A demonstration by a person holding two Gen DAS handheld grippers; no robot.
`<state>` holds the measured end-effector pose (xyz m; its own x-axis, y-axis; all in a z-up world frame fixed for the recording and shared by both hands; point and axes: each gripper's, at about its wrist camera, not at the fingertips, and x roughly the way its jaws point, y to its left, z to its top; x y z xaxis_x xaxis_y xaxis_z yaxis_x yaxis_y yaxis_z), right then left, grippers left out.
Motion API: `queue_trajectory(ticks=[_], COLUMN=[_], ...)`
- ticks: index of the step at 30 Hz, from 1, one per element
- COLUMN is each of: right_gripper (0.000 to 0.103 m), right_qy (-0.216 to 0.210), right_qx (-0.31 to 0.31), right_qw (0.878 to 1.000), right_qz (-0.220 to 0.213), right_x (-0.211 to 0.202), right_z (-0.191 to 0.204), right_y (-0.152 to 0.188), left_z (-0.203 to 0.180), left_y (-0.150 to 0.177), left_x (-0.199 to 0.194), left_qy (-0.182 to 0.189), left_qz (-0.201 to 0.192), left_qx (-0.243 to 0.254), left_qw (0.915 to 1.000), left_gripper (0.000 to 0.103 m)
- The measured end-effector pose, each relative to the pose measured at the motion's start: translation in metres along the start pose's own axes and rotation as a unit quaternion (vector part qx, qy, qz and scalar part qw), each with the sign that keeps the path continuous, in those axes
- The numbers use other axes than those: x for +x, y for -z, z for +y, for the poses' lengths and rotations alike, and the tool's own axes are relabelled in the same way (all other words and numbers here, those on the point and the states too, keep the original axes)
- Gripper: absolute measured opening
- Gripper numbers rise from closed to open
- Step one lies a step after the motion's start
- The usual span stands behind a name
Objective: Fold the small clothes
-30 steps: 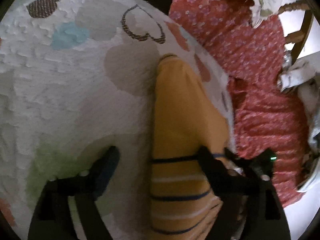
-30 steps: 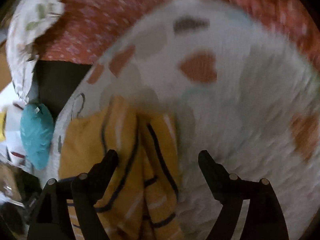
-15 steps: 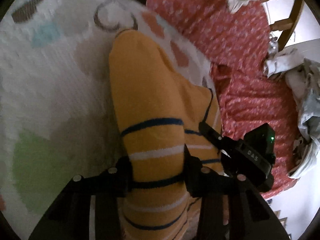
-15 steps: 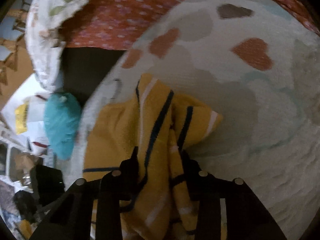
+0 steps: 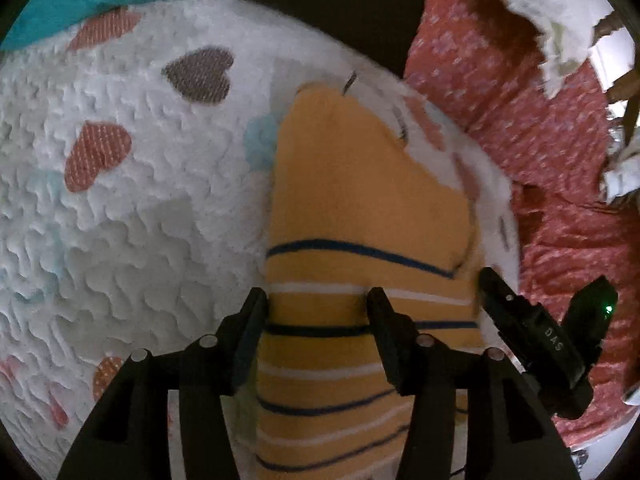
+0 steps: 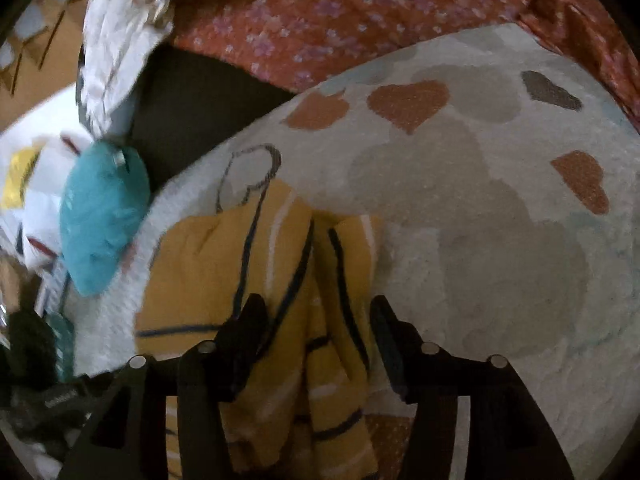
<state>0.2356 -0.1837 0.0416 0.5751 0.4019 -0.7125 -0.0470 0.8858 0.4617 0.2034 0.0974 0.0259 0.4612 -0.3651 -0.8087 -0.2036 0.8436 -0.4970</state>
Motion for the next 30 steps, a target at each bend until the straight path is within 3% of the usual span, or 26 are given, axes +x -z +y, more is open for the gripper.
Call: queue_trajectory(ticks=[2, 4, 7, 9, 10, 12, 15, 20, 25, 28, 30], right_gripper=[0.057, 0.049, 0.045, 0.044, 0.044, 0.041, 0.039, 0.046, 0.047, 0.048, 0.048], right_qy=[-0.007, -0.035, -0.091, -0.112, -0.107, -0.045, -0.06, -0.017, -0.007, 0.019, 0.034], right_qx=[-0.022, -0.042, -0.056, -0.051, -0.044, -0.032, 0.01, 0.006, 0.043, 0.042, 0.023], right_qw=[0.999, 0.998, 0.994, 0.991, 0.99, 0.991, 0.99, 0.991, 0.988, 0.985, 0.986], right_qz=[-0.03, -0.033, 0.013, 0.057, 0.08, 0.125, 0.131, 0.133, 0.145, 0.167, 0.159], right_x=[-0.024, -0.039, -0.035, -0.021, -0.012, 0.012, 0.016, -0.004, -0.03, -0.046, -0.061], right_z=[0.01, 0.023, 0.04, 0.041, 0.037, 0.022, 0.002, 0.003, -0.014, -0.02, -0.017], right_y=[-0.004, -0.002, 0.011, 0.024, 0.029, 0.039, 0.041, 0.056, 0.09, 0.129, 0.154], left_z=[-0.008, -0.012, -0.018, -0.018, -0.015, -0.01, 0.002, 0.006, 0.012, 0.004, -0.002], left_y=[0.004, 0.013, 0.03, 0.04, 0.045, 0.053, 0.055, 0.061, 0.087, 0.111, 0.133], left_x=[-0.018, -0.033, -0.034, -0.014, -0.005, 0.008, 0.019, 0.007, -0.009, -0.027, -0.04], left_qy=[-0.017, -0.023, -0.033, -0.039, -0.048, -0.06, -0.033, -0.036, -0.039, -0.07, -0.1], left_qz=[-0.032, -0.055, -0.046, -0.01, 0.005, 0.022, 0.046, 0.033, 0.029, 0.005, -0.014], left_qx=[0.02, 0.04, 0.058, 0.053, 0.05, 0.043, 0.011, 0.005, -0.009, 0.023, 0.048], left_qw=[0.9991, 0.9974, 0.9967, 0.9978, 0.9976, 0.997, 0.9983, 0.9988, 0.9988, 0.9973, 0.9938], left_gripper=[0.05, 0.05, 0.051, 0.052, 0.054, 0.062, 0.065, 0.065, 0.065, 0.065, 0.066])
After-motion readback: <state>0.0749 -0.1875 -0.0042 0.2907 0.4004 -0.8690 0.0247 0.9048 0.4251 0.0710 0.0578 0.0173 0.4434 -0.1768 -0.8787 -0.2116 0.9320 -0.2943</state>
